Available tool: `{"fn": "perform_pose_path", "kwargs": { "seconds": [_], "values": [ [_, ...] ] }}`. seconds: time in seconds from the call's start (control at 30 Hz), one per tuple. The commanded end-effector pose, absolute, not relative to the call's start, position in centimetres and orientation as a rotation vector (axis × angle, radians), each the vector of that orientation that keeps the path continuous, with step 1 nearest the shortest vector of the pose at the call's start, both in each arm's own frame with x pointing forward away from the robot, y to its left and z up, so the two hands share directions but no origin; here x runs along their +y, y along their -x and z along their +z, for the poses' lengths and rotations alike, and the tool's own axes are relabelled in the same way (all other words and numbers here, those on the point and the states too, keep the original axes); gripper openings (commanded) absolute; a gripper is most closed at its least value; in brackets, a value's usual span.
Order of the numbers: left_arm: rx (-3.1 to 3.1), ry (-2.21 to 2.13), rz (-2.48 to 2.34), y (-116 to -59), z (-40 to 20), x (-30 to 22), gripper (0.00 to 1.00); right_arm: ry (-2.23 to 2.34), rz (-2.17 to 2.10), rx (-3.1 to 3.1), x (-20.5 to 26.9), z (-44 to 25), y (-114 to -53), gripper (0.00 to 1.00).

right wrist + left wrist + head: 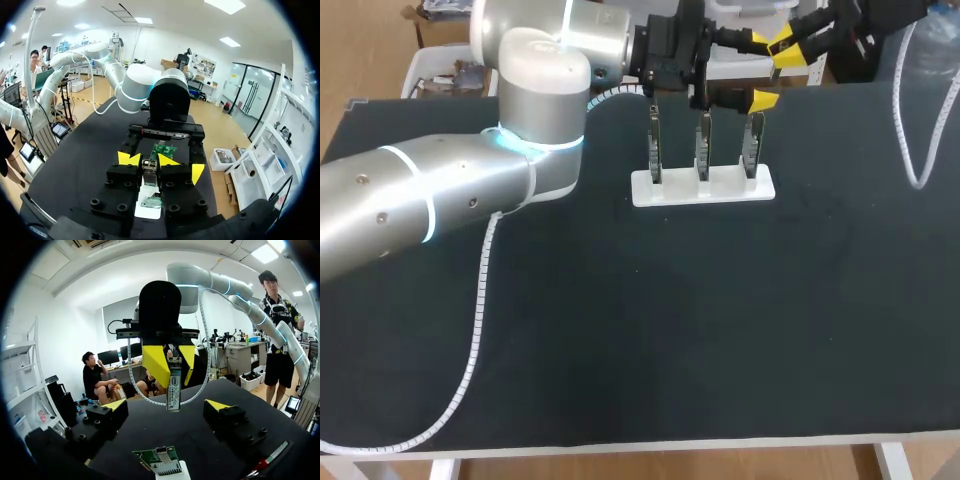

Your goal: Pick up the optical module with the left hand, and insert it into the network port with the right hand.

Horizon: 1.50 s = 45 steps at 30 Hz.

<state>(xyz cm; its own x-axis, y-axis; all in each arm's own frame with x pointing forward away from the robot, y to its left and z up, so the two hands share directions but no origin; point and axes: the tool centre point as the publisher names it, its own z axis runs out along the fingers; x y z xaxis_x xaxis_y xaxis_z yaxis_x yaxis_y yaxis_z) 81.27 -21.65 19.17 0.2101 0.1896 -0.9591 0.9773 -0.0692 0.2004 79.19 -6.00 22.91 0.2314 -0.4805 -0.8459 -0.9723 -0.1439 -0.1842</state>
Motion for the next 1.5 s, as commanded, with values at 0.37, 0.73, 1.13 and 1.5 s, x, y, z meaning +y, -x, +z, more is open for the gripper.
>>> {"fn": "perform_pose_path", "kwargs": {
  "seconds": [0.37, 0.73, 1.13, 1.5],
  "values": [
    [1.359, -1.587, -0.923, -81.4, 20.7, -20.1, 1.0, 1.745, 0.817, 1.352, -6.0, 22.9, -79.1, 0.0],
    [1.427, -1.537, -0.9, -79.9, 19.8, -18.5, 1.0, 1.745, 0.817, 1.352, -6.0, 22.9, -79.1, 0.0],
    [1.442, -1.536, -0.905, -79.8, 19.8, -17.9, 1.0, 1.745, 0.817, 1.352, -6.0, 22.9, -79.1, 0.0],
    [1.461, -1.558, -0.886, -80.1, 19.9, -18.1, 1.0, 1.745, 0.817, 1.352, -6.0, 22.9, -79.1, 0.0]
  ]
}}
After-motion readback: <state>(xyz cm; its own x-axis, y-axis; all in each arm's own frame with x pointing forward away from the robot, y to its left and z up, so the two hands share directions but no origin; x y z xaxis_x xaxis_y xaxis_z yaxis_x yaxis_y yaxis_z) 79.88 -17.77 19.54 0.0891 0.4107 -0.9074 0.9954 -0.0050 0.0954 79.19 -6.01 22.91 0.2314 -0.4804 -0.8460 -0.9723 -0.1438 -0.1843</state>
